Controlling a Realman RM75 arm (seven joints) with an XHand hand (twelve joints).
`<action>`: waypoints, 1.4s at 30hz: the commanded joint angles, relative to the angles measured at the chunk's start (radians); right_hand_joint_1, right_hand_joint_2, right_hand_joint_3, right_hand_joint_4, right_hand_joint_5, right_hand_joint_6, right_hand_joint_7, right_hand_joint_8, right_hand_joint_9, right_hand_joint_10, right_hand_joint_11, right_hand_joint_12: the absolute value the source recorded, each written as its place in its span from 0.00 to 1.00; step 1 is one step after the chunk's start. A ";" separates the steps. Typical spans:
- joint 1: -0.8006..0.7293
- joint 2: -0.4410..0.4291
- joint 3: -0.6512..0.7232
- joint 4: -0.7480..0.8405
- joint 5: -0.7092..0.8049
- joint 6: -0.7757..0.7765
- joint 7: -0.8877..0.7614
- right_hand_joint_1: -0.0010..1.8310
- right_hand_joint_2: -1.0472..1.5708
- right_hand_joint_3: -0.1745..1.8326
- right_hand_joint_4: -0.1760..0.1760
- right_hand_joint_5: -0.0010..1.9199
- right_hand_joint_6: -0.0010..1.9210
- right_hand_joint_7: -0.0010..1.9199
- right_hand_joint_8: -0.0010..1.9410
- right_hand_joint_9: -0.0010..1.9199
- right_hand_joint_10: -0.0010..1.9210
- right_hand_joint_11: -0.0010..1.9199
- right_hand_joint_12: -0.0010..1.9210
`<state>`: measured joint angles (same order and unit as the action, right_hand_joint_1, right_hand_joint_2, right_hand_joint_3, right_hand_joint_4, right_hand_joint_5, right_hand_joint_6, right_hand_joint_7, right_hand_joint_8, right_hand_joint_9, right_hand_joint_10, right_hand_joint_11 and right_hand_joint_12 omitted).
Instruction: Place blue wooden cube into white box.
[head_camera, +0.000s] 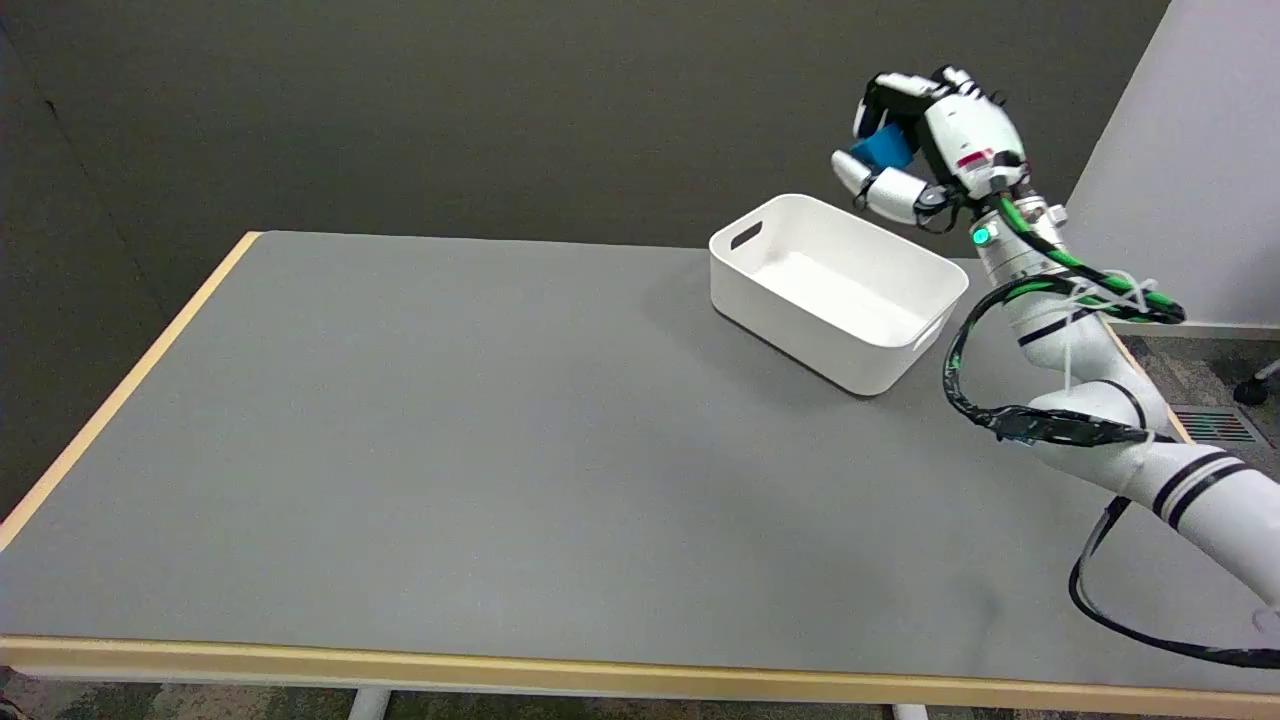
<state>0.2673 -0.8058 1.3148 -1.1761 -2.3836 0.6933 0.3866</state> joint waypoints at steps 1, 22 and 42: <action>0.244 0.009 -0.498 0.260 0.024 -0.105 0.103 0.47 0.83 0.32 0.76 0.32 0.86 0.32 1.00 0.38 1.00 0.09 1.00; 0.329 -0.109 -0.307 0.535 0.025 -0.166 0.022 0.47 0.83 0.31 0.74 0.32 0.86 0.32 1.00 0.37 1.00 0.08 1.00; 0.099 -0.111 -0.174 0.164 0.112 -0.228 0.110 0.02 0.62 0.58 0.71 0.02 0.10 0.00 0.11 0.01 0.28 0.06 0.61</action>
<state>0.5232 -0.9071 1.0245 -0.7663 -2.3310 0.5073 0.4490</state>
